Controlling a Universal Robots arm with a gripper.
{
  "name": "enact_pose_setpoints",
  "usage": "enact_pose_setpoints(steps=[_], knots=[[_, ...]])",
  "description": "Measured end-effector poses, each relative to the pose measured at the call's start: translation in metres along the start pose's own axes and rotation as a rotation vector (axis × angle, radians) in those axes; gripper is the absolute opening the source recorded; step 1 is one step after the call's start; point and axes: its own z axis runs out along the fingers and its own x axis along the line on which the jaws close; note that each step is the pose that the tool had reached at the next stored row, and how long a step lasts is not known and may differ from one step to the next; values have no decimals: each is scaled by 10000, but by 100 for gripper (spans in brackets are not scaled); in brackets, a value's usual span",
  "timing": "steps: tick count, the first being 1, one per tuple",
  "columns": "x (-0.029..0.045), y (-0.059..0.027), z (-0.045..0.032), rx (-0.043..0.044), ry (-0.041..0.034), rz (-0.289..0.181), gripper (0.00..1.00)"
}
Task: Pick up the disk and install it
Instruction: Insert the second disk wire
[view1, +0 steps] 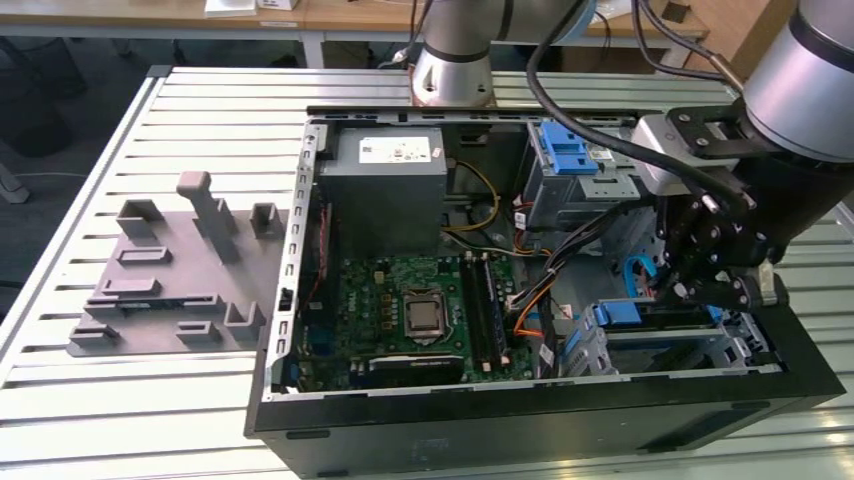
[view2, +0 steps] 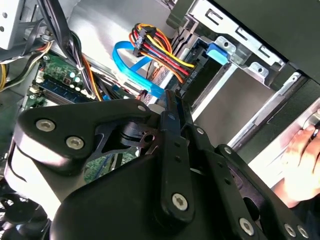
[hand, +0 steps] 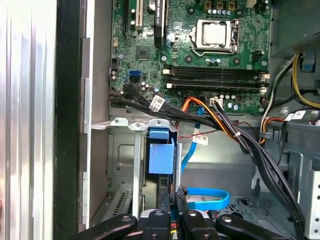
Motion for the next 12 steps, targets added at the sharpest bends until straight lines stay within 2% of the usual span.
enact_pose_setpoints(steps=[3,12], knots=[[17,2,18,35,-3,-3,16],[26,4,52,39,-5,-1,16]])
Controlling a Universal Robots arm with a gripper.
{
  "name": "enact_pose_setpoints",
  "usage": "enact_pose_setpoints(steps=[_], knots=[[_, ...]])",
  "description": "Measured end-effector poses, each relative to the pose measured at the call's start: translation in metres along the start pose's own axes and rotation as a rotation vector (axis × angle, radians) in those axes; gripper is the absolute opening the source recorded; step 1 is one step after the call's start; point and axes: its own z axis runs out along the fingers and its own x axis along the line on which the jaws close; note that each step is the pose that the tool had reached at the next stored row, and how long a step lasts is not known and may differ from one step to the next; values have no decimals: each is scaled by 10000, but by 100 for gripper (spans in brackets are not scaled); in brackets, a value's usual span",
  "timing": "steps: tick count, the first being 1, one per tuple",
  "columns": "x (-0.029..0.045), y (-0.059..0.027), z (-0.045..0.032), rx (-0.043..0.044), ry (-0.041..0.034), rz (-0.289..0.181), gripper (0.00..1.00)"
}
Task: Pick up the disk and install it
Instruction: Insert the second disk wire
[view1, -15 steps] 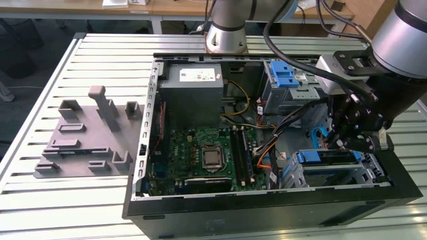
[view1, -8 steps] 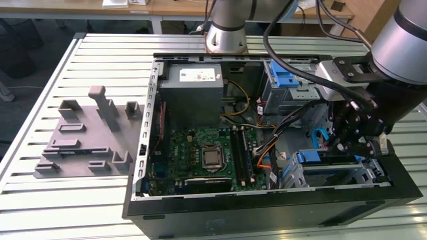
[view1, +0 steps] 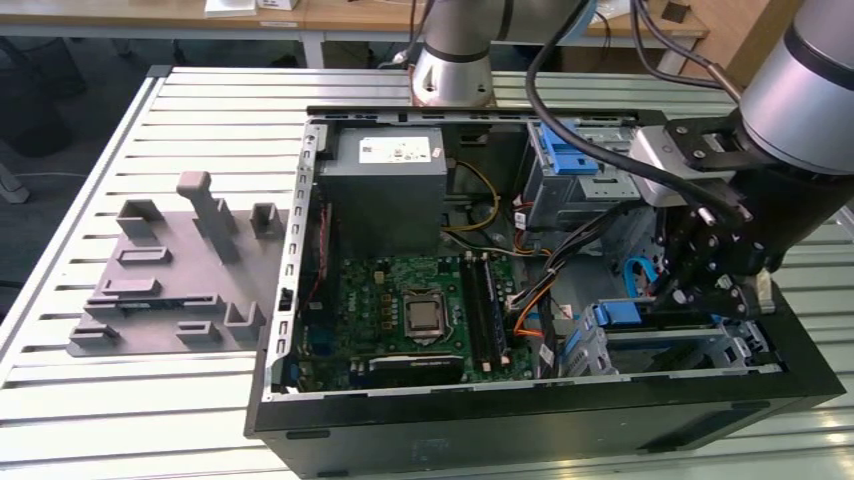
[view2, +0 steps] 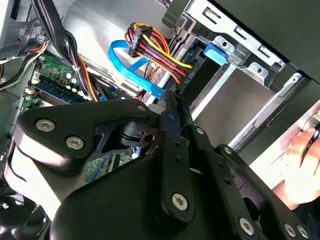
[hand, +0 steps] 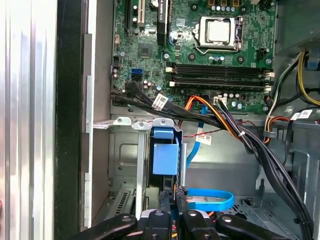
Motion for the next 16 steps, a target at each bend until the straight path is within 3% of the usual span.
enact_pose_setpoints(steps=[16], knots=[[2,-11,29,-1,4,13,16]])
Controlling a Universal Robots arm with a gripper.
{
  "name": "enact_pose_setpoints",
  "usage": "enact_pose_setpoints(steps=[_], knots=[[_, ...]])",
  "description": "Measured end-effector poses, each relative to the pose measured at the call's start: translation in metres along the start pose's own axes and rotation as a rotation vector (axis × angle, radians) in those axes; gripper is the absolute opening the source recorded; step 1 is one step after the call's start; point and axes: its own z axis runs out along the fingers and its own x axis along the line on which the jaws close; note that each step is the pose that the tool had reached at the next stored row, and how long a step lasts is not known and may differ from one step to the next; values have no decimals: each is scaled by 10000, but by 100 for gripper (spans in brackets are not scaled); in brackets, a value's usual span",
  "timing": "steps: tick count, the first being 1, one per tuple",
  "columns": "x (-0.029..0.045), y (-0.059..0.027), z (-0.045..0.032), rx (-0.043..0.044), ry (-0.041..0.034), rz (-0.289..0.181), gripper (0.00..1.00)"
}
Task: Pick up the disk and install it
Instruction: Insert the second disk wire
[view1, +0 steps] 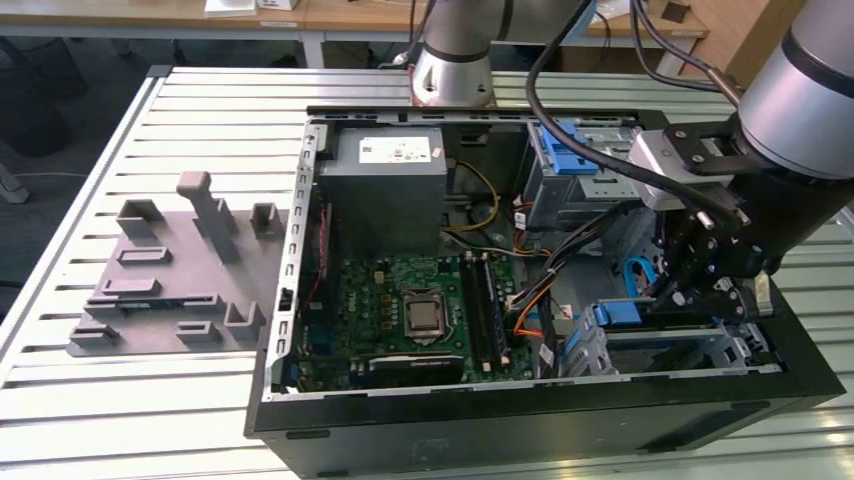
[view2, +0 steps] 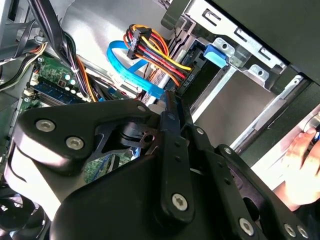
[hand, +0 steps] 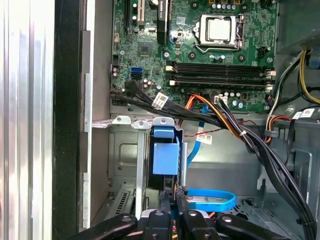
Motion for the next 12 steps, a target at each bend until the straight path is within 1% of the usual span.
enact_pose_setpoints(steps=[7,12], knots=[[1,0,10,0,-2,0,16],[1,-1,-4,1,-19,1,16]])
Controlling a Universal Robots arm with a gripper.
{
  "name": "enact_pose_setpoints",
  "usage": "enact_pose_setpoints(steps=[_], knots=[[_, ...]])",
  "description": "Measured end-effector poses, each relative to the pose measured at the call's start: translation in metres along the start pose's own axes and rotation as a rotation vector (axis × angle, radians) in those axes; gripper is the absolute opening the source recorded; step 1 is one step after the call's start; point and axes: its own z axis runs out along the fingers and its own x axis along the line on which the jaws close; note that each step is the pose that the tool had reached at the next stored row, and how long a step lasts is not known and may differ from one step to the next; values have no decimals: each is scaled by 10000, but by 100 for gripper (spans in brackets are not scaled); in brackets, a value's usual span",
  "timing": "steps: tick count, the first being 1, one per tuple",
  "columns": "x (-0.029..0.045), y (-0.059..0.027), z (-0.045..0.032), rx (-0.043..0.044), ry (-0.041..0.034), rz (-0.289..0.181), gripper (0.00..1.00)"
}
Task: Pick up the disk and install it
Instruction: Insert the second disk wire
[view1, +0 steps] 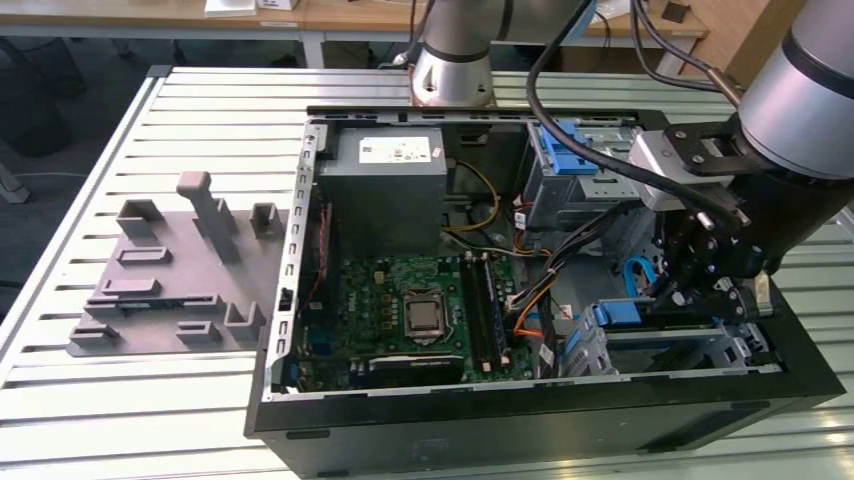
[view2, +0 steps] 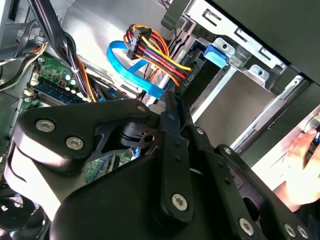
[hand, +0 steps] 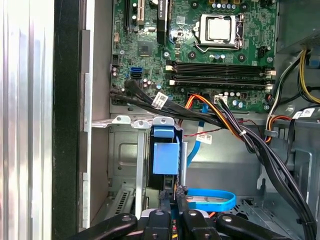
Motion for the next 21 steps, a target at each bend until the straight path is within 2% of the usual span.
enact_pose_setpoints(steps=[6,12,15,16,18,21], knots=[[7,-1,-19,2,-81,15,16],[52,1,-18,7,-291,50,16],[88,2,-14,8,-339,58,16],[98,2,-12,9,-402,62,16],[104,2,-10,11,-478,65,16],[105,2,-2,12,-540,69,16]])
